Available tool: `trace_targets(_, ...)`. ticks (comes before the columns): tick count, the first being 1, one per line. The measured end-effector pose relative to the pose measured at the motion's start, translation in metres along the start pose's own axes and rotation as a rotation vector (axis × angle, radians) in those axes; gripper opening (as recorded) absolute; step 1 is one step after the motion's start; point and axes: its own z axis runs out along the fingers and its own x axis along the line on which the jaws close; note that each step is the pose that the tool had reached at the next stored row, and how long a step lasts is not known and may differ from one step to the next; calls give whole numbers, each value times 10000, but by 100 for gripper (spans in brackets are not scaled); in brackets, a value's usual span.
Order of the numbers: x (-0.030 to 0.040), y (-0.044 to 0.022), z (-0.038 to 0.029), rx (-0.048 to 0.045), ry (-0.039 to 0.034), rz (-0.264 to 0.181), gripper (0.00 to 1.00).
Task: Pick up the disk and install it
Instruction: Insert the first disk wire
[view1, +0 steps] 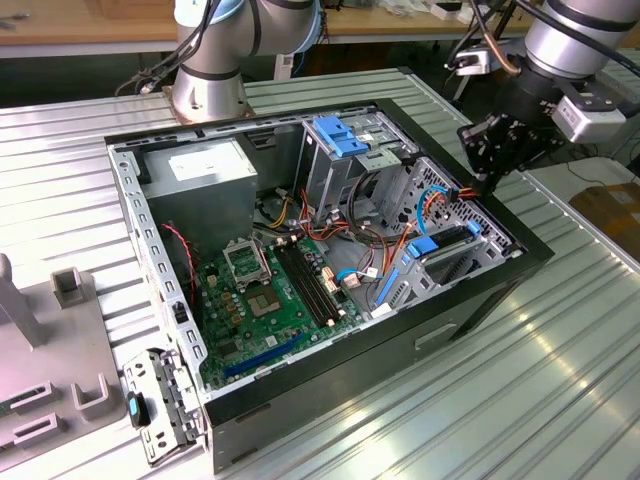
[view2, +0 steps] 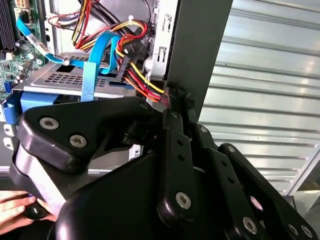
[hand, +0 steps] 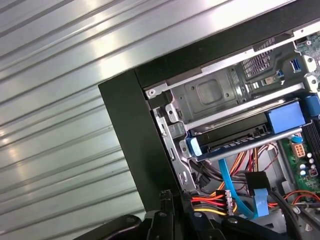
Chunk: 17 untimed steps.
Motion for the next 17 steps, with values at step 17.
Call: trace_targets(17,7,-2,-80,-316,163,2952,17)
